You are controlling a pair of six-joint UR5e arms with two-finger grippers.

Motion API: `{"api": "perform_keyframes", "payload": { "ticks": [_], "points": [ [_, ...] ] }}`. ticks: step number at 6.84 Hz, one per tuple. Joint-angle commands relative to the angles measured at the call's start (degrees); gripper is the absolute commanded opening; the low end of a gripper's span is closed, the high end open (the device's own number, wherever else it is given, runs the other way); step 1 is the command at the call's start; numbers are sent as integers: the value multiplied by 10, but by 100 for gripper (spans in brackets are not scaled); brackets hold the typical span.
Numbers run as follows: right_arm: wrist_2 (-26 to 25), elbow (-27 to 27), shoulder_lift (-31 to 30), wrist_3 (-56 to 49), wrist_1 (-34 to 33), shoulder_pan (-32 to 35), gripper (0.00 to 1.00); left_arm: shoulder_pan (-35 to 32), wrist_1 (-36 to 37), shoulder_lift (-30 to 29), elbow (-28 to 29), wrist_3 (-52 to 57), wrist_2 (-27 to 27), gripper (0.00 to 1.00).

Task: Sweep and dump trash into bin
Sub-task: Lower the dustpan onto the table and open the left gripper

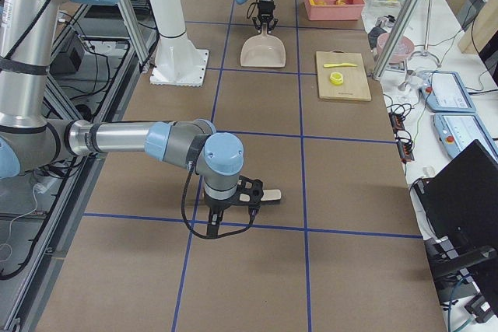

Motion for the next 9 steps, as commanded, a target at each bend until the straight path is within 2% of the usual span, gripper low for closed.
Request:
{"api": "perform_keyframes", "payload": {
  "ticks": [1,2,3,6,7,9],
  "points": [
    [0,-1,0,1,0,-1,100,-2,1,-1,3,0,1,76],
    [0,-1,0,0,0,0,100,-2,0,-1,3,1,1,89],
    [0,-1,0,-1,1,0,100,-3,0,0,2,1,0,97],
    [1,-1,0,3,1,0,100,-36,1,8,-30,0,-2,97],
    [2,-1,0,2,1,0,100,-61,10,11,-51,1,-19,97],
    [4,-1,-1,2,1,0,100,-125,59,33,-82,3,-16,98]
  ]
}}
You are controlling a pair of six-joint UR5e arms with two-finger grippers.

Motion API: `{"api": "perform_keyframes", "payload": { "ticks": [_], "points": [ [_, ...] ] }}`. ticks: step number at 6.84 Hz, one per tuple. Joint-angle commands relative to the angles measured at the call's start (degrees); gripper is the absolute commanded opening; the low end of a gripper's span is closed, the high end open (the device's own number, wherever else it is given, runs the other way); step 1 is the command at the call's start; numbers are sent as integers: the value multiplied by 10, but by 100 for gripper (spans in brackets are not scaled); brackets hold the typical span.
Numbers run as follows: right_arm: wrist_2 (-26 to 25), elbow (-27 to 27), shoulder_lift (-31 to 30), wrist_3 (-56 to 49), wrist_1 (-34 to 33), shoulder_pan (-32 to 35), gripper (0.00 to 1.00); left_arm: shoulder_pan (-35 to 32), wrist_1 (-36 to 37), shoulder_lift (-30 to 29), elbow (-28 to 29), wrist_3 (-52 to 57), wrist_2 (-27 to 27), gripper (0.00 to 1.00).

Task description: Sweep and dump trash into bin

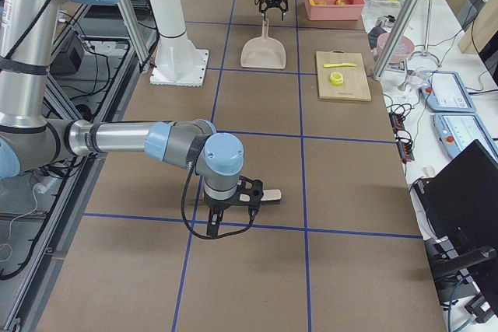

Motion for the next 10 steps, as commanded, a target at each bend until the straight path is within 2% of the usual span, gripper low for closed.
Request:
{"api": "perform_keyframes", "payload": {
  "ticks": [1,3,4,5,7,9,10],
  "points": [
    [1,0,0,-1,0,0,100,-72,77,7,-15,1,10,98],
    [0,-1,1,-4,0,0,100,-129,197,-16,-29,1,84,98],
    [0,0,1,-4,0,0,100,-158,285,-31,-46,0,88,98],
    [0,-1,1,-4,0,0,100,-173,342,-31,-50,-5,87,98],
    [0,-1,1,-4,0,0,100,-181,361,-21,-64,-149,85,98],
    [-3,2,7,-4,0,0,100,-198,363,-1,-58,-176,72,98],
    [-3,0,8,-4,0,0,100,-227,363,26,-50,-175,-9,98]
  ]
}}
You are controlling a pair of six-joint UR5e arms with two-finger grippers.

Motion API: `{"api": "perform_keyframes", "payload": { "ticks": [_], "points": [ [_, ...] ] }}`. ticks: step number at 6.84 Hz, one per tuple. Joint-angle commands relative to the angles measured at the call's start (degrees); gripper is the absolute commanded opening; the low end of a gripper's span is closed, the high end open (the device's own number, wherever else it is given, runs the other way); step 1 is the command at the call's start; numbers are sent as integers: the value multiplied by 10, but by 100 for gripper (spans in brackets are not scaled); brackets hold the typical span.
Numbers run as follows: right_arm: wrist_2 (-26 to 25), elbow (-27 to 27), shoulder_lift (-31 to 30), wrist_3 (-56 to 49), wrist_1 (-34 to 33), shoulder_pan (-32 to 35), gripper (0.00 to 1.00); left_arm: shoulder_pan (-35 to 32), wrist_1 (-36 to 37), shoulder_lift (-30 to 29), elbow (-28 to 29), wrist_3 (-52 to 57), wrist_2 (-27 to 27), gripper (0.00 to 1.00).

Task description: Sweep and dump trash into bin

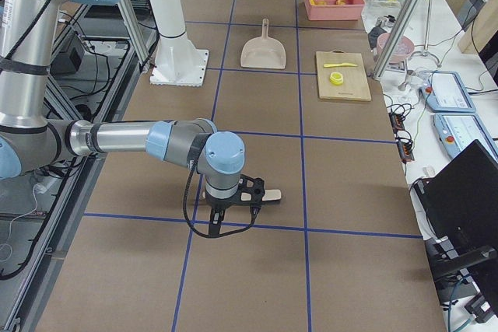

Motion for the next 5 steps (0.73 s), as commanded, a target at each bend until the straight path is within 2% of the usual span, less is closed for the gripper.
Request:
{"api": "perform_keyframes", "payload": {
  "ticks": [1,2,4,5],
  "points": [
    [-1,-1,4,-1,0,0,100,-61,-1,56,8,-6,-128,98],
    [0,-1,7,1,0,0,100,-100,-4,83,10,4,-154,98],
    [2,-3,9,0,0,0,100,-137,-5,154,8,0,-157,98],
    [2,-3,10,0,1,0,100,-164,-1,203,-27,0,-157,98]
  ]
}}
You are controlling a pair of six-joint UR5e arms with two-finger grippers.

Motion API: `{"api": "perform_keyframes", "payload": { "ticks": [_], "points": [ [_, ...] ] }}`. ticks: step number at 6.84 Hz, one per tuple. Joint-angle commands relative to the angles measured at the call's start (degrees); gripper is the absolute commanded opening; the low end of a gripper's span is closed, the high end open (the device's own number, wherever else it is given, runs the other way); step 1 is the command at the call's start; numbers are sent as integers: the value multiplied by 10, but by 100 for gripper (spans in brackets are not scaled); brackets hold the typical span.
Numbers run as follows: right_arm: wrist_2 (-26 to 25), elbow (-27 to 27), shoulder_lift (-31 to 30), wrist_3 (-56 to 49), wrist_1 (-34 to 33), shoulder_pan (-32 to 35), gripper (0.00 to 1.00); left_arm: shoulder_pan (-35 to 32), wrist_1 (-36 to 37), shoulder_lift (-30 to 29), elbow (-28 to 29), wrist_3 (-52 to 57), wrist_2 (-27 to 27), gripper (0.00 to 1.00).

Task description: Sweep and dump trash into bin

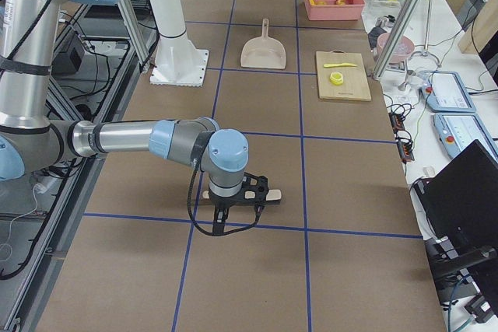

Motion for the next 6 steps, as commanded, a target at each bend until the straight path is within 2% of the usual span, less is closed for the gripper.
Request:
{"api": "perform_keyframes", "payload": {
  "ticks": [1,3,4,5,6],
  "points": [
    [0,0,1,2,1,0,100,-34,4,71,-25,1,-1,98],
    [0,0,1,2,1,0,100,-47,15,119,5,3,-1,98],
    [0,0,1,2,1,0,100,-89,59,127,7,26,-1,98],
    [0,0,1,2,1,0,100,-129,157,123,6,111,3,98],
    [0,0,1,2,1,0,100,-169,216,110,5,153,17,98]
  ]
}}
